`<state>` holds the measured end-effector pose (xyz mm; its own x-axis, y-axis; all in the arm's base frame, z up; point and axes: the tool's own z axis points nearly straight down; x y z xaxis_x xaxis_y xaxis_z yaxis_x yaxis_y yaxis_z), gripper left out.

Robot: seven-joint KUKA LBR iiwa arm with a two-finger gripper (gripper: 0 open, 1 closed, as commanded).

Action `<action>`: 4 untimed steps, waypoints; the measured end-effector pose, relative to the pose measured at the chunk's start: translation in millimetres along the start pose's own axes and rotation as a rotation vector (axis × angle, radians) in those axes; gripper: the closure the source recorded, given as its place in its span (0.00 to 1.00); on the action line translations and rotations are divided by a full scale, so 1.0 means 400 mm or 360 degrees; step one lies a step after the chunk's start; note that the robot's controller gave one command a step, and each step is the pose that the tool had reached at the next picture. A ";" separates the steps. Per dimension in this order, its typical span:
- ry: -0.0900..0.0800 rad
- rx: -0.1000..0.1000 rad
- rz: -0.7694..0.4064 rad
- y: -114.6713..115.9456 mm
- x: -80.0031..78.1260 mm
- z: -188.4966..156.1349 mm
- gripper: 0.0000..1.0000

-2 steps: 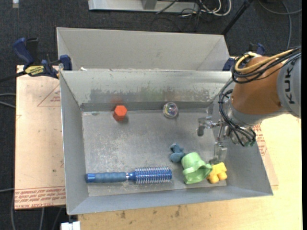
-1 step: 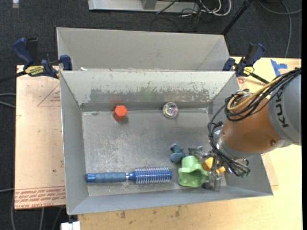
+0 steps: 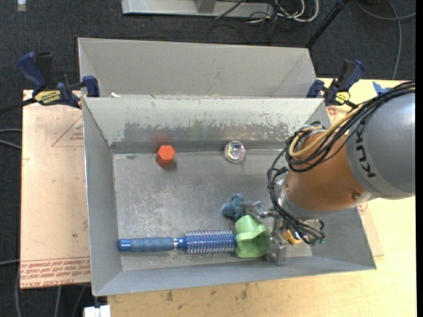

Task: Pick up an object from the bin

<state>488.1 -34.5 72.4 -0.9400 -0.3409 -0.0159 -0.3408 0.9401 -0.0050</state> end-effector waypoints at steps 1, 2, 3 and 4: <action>0.0017 -0.0006 0.0005 -0.001 0.010 0.005 1.00; 0.0012 -0.0004 0.0055 0.026 -0.010 -0.255 1.00; 0.0022 -0.0008 0.0054 0.027 -0.007 -0.245 0.00; 0.0010 -0.0007 -0.0034 0.071 -0.015 -0.019 0.00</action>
Offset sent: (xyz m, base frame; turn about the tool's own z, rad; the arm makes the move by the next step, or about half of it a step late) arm 0.0000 0.0000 0.0000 0.0000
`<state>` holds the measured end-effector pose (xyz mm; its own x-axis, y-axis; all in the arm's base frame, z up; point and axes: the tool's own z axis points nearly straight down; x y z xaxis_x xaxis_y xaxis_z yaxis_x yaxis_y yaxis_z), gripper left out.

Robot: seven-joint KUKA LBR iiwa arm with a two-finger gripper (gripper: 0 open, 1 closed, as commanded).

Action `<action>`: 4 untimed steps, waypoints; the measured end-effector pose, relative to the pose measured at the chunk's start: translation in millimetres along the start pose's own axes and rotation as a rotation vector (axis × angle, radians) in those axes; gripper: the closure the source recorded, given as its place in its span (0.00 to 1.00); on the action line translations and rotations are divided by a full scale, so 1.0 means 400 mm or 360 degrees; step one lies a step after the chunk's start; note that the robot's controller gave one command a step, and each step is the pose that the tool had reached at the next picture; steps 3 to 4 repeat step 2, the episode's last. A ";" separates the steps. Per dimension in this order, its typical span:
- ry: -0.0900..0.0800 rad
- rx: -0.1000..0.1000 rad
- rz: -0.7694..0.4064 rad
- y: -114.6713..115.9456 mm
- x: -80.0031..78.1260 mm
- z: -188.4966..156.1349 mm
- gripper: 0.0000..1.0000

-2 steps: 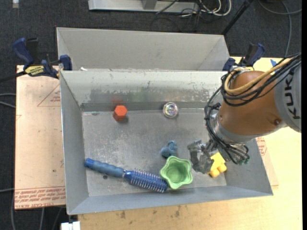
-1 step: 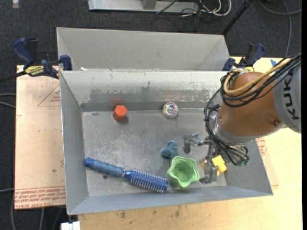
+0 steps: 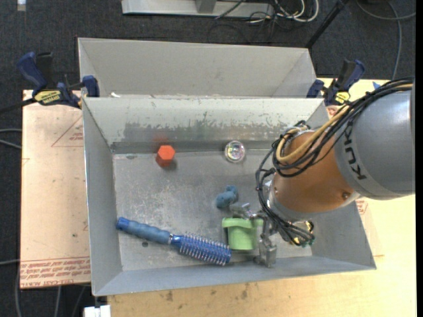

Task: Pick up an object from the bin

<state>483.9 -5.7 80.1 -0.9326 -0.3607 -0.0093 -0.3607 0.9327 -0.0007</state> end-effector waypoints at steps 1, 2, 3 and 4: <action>0.0013 -0.0003 0.0001 0.000 0.006 -0.005 1.00; -0.0005 0.0006 -0.0015 -0.065 -0.110 -0.346 1.00; -0.0005 0.0006 -0.0015 -0.065 -0.110 -0.346 1.00; -0.0005 0.0006 -0.0015 -0.065 -0.110 -0.346 1.00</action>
Offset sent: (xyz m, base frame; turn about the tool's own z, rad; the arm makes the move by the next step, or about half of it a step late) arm 0.0000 0.0000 0.0000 0.0000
